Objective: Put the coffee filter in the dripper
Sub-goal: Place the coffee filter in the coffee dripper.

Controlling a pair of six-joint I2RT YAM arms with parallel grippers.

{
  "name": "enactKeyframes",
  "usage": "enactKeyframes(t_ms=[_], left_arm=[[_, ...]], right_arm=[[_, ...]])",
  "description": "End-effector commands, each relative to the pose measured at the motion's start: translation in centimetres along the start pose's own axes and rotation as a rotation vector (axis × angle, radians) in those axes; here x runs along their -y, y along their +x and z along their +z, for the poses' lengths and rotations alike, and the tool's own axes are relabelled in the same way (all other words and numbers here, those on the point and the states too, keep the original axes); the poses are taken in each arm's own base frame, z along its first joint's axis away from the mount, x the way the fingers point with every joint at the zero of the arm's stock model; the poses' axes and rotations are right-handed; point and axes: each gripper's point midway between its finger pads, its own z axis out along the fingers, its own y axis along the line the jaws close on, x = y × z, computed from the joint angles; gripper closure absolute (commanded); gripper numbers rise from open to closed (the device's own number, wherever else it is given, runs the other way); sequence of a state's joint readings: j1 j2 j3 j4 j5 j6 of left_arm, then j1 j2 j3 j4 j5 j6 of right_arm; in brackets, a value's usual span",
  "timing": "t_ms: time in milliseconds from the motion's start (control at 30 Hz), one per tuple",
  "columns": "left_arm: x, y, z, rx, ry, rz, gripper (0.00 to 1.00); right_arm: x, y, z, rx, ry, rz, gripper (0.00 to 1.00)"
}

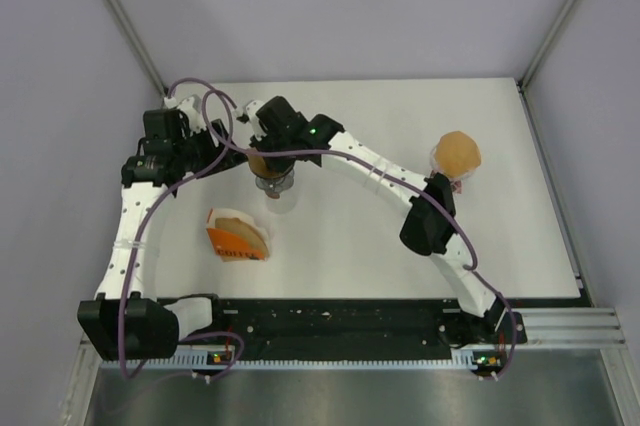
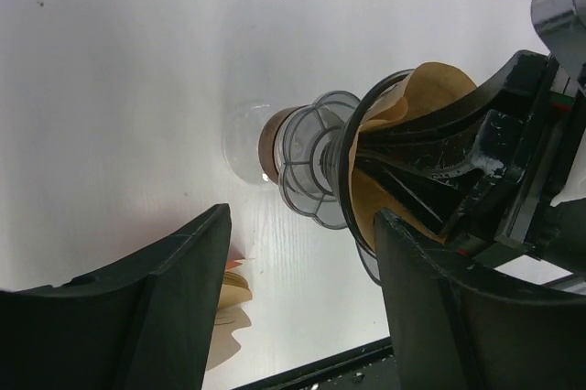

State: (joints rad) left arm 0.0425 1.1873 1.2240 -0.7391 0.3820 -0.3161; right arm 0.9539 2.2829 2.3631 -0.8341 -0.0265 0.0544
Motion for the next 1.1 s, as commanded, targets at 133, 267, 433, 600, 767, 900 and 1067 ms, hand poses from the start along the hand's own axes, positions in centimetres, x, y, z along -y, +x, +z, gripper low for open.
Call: enactKeyframes(t_ms=[133,267,433,600,767,900,1067], left_arm=[[0.8,-0.7,1.1,0.03,0.064,-0.029,0.37],[0.7,-0.4,1.5,0.017,0.071,-0.027,0.38],[0.6,0.1,2.1,0.004,0.071,-0.026,0.42],[0.5,-0.2,2.4,0.015,0.066,-0.014,0.44],[0.8,-0.4,1.8,0.018,0.067,-0.002,0.45],[1.2,-0.4,0.9,0.018,0.075,0.014,0.44],[1.5,-0.7,0.4,0.029,0.076,0.028,0.43]], right_arm=[[-0.6,-1.0,0.1,0.02,-0.006,-0.009,1.0],[-1.0,-2.8,-1.3,0.072,-0.017,-0.02,1.0],[-1.1,-4.9,-3.2,0.14,-0.006,-0.035,1.0],[-0.9,-5.2,-3.8,0.15,0.003,-0.048,1.0],[-1.0,-5.8,-5.1,0.171,0.002,-0.047,1.0],[-1.1,-7.8,-7.4,0.237,0.0,-0.056,1.0],[-1.2,-9.2,-9.3,0.295,-0.002,-0.058,1.0]])
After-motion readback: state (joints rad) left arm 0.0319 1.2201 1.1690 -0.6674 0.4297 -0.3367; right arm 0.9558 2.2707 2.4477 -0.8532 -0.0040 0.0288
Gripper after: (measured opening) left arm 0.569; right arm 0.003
